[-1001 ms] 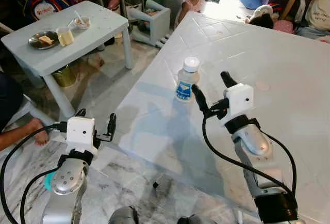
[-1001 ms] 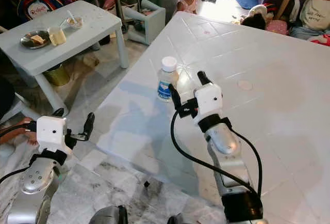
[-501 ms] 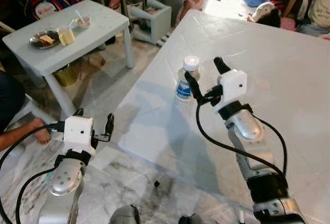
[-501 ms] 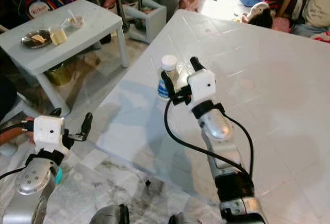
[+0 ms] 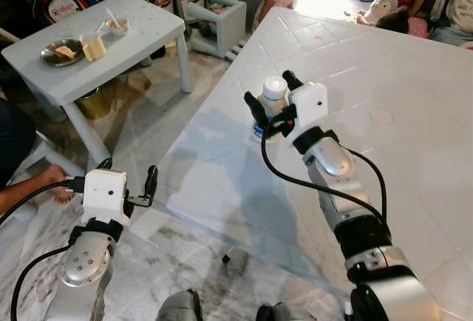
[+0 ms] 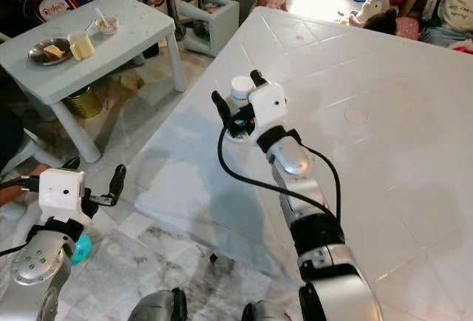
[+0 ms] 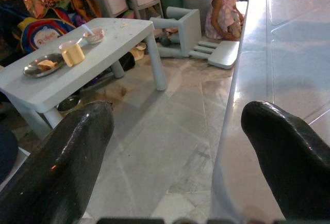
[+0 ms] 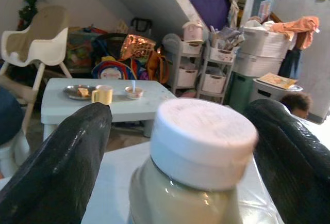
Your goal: Restocking fridge
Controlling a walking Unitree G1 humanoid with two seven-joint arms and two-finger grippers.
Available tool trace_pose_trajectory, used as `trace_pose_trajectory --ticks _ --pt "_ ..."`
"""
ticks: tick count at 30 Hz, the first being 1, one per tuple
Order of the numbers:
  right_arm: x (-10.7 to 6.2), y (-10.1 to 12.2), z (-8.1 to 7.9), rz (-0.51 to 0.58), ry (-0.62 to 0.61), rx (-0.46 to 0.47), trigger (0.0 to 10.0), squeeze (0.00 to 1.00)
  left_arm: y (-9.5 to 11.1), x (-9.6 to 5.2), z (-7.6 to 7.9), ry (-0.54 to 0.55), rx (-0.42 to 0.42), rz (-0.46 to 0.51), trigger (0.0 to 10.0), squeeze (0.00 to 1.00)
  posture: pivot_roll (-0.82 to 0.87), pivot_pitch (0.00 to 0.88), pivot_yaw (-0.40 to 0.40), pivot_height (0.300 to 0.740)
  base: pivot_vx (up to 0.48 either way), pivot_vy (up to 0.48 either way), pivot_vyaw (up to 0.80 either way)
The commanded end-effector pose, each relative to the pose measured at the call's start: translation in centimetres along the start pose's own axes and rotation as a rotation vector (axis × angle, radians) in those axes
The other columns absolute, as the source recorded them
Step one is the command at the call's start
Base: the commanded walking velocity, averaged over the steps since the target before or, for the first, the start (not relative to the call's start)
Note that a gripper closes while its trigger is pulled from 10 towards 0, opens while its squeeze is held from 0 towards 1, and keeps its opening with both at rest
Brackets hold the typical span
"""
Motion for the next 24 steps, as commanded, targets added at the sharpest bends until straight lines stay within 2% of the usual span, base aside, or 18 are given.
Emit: trace_pose_trajectory --ticks 1,2,3,12,19,24 --pt "0.4 -0.4 -0.4 -0.017 0.027 -0.013 2.0 0.00 0.2 -0.2 -0.2 -0.007 0.014 -0.001 10.0 0.00 0.16 0.164 0.002 0.740 0.000 0.000 0.00" --pt "0.6 -0.5 -0.4 -0.024 0.028 -0.014 2.0 0.00 0.2 -0.2 -0.2 -0.008 0.014 -0.002 10.0 0.00 0.16 0.164 0.002 0.740 0.000 0.000 0.00" --pt "0.8 -0.5 -0.4 -0.025 0.039 0.006 0.0 0.00 0.2 -0.2 -0.1 -0.008 0.013 -0.001 10.0 0.00 0.16 0.164 -0.001 0.740 0.000 0.000 0.00" --pt "1.4 -0.2 -0.1 -0.018 0.056 -0.020 0.0 0.00 0.3 0.0 0.2 -0.005 0.004 -0.001 10.0 0.00 0.15 0.154 -0.011 0.740 0.000 0.000 0.00" --pt "0.7 0.1 0.0 0.004 0.067 -0.111 0.0 0.00 0.2 0.4 0.9 -0.013 -0.010 0.003 10.0 0.00 0.13 0.139 -0.017 0.740 0.000 0.000 0.00" --pt "0.1 0.0 0.2 0.011 0.056 -0.127 0.0 0.00 0.2 0.9 1.0 -0.013 -0.016 0.006 10.0 0.00 0.12 0.124 -0.022 0.740 0.000 0.000 0.00"
Point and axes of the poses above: a point about 5 cm out from each wrist's last joint towards the gripper, its own x axis pointing out of the wrist towards the gripper, its own y axis along the axis of the wrist's last joint, z = x × y, the point moved 6 cm from there along x, pointing out of the wrist towards the gripper, and after that the axes turned 4 degrees about x, right-handed, at the moved point
